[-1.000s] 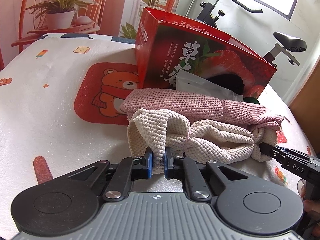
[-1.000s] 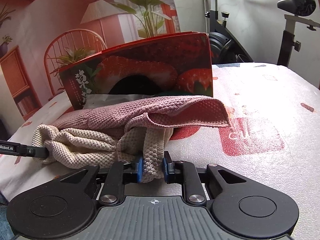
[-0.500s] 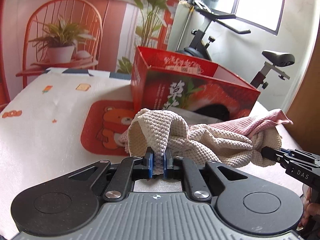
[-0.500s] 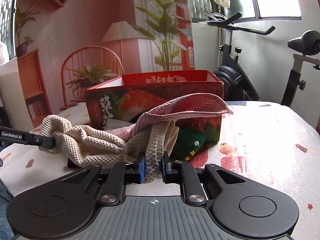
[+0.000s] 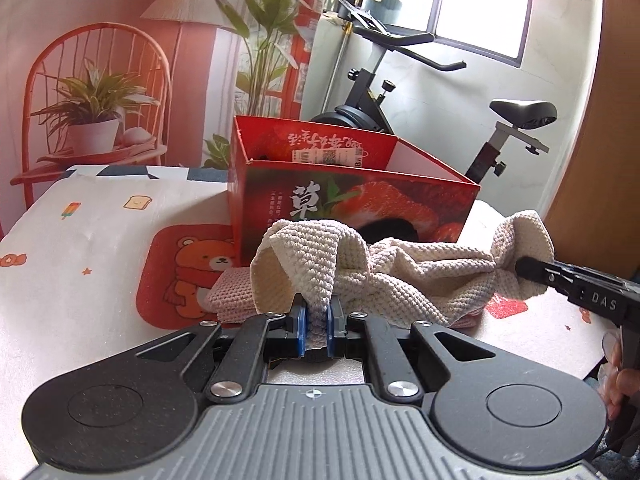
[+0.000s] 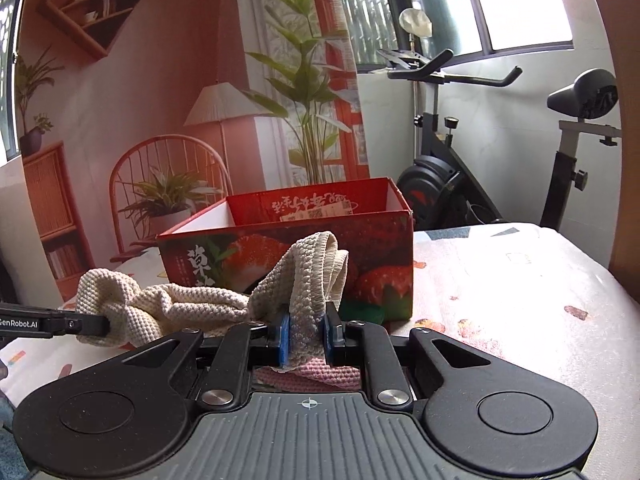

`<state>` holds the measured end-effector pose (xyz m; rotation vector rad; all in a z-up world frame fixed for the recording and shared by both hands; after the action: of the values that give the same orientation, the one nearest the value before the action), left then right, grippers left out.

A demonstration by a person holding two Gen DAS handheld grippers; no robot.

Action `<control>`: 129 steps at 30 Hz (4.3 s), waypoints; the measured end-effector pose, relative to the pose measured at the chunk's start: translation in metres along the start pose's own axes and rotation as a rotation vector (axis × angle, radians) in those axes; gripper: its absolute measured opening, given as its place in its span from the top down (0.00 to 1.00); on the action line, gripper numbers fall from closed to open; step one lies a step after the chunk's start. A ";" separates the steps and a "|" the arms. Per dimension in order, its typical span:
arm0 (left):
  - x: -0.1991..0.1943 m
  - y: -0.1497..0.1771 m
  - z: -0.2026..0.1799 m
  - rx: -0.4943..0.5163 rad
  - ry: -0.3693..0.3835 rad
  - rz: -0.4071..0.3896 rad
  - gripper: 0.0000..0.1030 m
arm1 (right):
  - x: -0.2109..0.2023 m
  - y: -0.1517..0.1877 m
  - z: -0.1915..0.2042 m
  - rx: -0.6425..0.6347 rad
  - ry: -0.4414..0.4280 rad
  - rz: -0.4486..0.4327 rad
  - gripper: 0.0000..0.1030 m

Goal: Organize soft objects
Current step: 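Lift the cream towel with both tools and carry it over the red box, then lower the cream towel into the box and open both tools, then move both tools to the pink knit towel and grasp its ends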

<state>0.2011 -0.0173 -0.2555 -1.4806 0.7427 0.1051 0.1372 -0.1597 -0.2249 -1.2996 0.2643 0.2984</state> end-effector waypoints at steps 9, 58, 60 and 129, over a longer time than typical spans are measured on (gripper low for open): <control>0.002 -0.058 -0.003 -0.012 0.038 -0.062 0.90 | 0.010 -0.064 -0.010 0.013 -0.020 -0.064 0.86; 0.200 -0.176 0.063 0.111 -0.117 0.153 0.73 | 0.296 -0.163 -0.056 -0.111 0.104 0.273 0.70; 0.192 -0.177 0.057 0.122 -0.108 0.144 0.73 | 0.287 -0.165 -0.054 -0.122 0.099 0.258 0.66; 0.112 0.013 0.048 -0.131 0.067 0.218 0.39 | 0.115 0.049 -0.027 0.126 0.069 0.258 0.06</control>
<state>0.3008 -0.0132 -0.3273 -1.5293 0.9660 0.2753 0.2261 -0.1660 -0.3163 -1.1532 0.5034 0.4492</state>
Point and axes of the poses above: each gripper's, at about its wrist camera, not at the fingertips, and x roughly the way its jaws point, z to its left, y to its underside, the point moved 10 cm from there along x, roughly the way its jaws point, and after that the axes turned 5 degrees about x, right-handed, at the moved point
